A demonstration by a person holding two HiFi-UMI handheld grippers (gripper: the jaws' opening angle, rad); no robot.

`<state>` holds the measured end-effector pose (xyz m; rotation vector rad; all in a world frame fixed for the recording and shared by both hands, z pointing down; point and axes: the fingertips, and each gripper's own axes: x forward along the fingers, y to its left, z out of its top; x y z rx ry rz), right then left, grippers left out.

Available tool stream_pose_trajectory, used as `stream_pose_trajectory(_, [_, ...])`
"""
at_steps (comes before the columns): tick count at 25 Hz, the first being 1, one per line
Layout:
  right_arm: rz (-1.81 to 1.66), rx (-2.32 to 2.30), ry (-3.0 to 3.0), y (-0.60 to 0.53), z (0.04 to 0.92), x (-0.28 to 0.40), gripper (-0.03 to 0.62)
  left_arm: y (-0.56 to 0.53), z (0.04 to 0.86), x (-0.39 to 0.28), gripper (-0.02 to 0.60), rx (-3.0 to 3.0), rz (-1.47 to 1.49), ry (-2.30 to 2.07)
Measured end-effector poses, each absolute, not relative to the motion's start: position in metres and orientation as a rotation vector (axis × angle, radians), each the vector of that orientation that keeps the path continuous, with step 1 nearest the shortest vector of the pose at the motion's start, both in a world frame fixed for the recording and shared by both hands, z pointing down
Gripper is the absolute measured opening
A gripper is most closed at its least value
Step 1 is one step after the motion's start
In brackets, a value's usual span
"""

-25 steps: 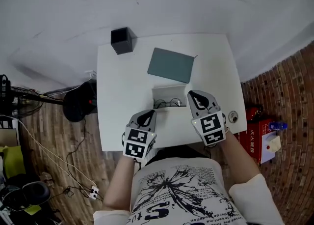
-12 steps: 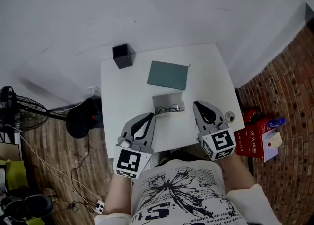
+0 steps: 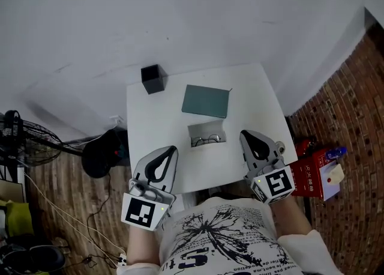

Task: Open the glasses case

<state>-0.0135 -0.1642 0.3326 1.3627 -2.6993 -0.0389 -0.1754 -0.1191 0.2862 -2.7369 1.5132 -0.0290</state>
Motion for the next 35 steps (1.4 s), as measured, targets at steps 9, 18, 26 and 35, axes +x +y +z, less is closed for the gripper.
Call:
stream_pose_trajectory(9, [-0.115,1.322,-2.727,-0.154,0.326,-0.022,0.011,-0.118,0.302,-0.184,0.014,-2.74,-0.118,1.516])
stream_pose_trajectory(18, [-0.069,1.302,-2.742,-0.157,0.328,-0.025,0.011,-0.122,0.308,-0.184,0.014,-2.735,-0.154,1.53])
stream_pose_trajectory(26, [-0.093,1.297,-2.734,-0.159,0.33,-0.025,0.011,-0.122,0.312,-0.183,0.014,-2.732,-0.173,1.551])
stream_pose_trajectory(35, [-0.094,1.296,-2.723,-0.163,0.333,-0.025,0.011,-0.125,0.314,-0.181,0.014,-2.729,-0.177,1.571])
